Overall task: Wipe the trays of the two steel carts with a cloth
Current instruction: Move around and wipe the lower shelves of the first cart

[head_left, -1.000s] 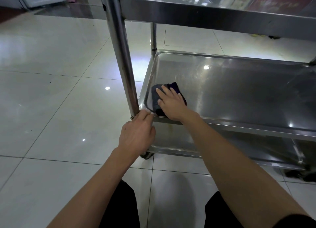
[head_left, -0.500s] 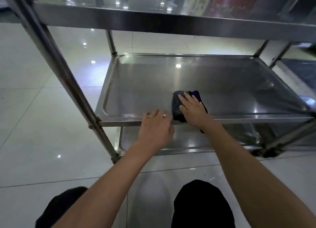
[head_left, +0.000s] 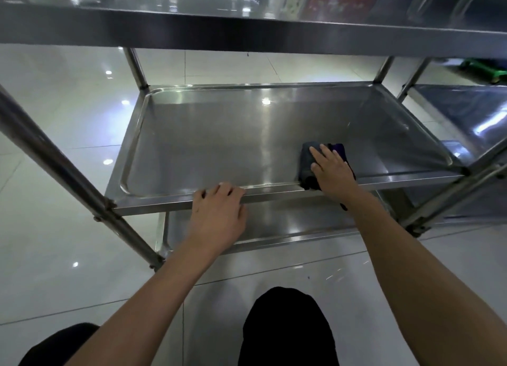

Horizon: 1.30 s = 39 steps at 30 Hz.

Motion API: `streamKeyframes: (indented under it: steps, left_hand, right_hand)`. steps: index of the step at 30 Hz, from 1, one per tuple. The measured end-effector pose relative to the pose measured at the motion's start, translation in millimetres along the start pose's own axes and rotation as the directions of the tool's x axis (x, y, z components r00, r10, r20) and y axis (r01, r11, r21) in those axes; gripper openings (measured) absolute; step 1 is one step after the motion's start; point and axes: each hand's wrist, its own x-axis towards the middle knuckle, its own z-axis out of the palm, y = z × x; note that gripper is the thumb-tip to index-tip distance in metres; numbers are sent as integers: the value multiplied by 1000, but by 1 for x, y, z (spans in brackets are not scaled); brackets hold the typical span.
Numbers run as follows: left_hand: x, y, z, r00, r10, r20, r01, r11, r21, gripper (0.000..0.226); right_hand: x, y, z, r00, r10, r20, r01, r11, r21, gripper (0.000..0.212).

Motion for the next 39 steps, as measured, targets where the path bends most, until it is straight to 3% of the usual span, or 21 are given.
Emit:
streamKeyframes:
  steps: [2, 8, 12, 15, 23, 32, 39]
  left_hand:
    - [-3, 0, 4, 999, 3, -46, -3, 1000, 13, 31]
    - [-2, 2, 3, 1000, -11, -29, 12, 999, 44, 26]
    - [-1, -9, -4, 1000, 28, -14, -28, 999, -19, 32]
    - [2, -30, -15, 999, 46, -12, -47, 993, -106, 30]
    - [-11, -126, -42, 969, -244, -45, 247, 967, 60, 27]
    - [-34, -146, -25, 974, -200, -104, 208, 975, 73, 37]
    - [-67, -162, -36, 970, -211, -123, 220, 973, 68, 32]
  right_hand:
    - [0, 0, 5, 1000, -7, 30, 9, 999, -49, 53]
    - [-8, -15, 10, 1000, 5, 3, -5, 999, 51, 53]
    - [-11, -35, 12, 1000, -18, 24, 16, 997, 82, 64]
    - [-7, -57, 20, 996, -73, 45, 71, 996, 51, 57]
    - [14, -151, 49, 984, -143, 103, 141, 990, 22, 56]
    - [38, -291, 91, 916, -343, 206, 329, 939, 102, 56]
    - [21, -330, 111, 891, -415, 186, 399, 909, 119, 56]
